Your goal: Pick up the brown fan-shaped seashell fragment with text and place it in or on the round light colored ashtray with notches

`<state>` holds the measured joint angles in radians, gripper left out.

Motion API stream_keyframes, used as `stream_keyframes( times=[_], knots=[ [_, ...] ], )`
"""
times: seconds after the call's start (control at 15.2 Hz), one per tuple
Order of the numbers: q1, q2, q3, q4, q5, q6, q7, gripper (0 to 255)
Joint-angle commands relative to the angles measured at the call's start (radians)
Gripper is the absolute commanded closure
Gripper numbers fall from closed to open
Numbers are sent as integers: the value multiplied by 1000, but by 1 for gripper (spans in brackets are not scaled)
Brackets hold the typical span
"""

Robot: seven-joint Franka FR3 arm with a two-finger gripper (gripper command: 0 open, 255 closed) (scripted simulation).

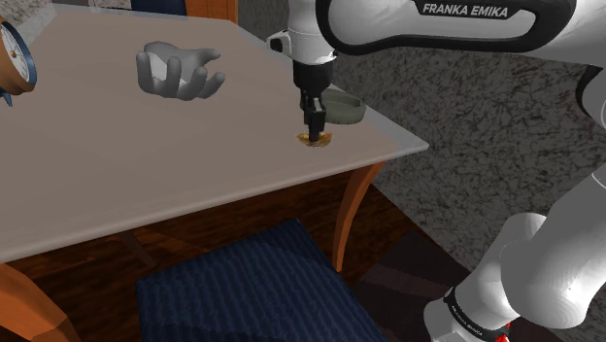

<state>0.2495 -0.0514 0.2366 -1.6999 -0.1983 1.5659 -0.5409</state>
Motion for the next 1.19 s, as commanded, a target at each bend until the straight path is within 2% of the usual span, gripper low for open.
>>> stream_keyframes(
  times=[0.0,0.59,0.66,0.86,0.92,1.12],
  knots=[
    [0,0,0,0,0,0,0,255],
    [0,-9,0,-1,0,2,-2,255],
    [0,-9,0,-1,0,2,-2,0],
    [-78,-24,-117,69,313,-115,-222,0],
    [-102,-16,-150,91,393,-160,-274,0],
    [-99,-34,-147,30,394,-117,-277,0]
  ],
)
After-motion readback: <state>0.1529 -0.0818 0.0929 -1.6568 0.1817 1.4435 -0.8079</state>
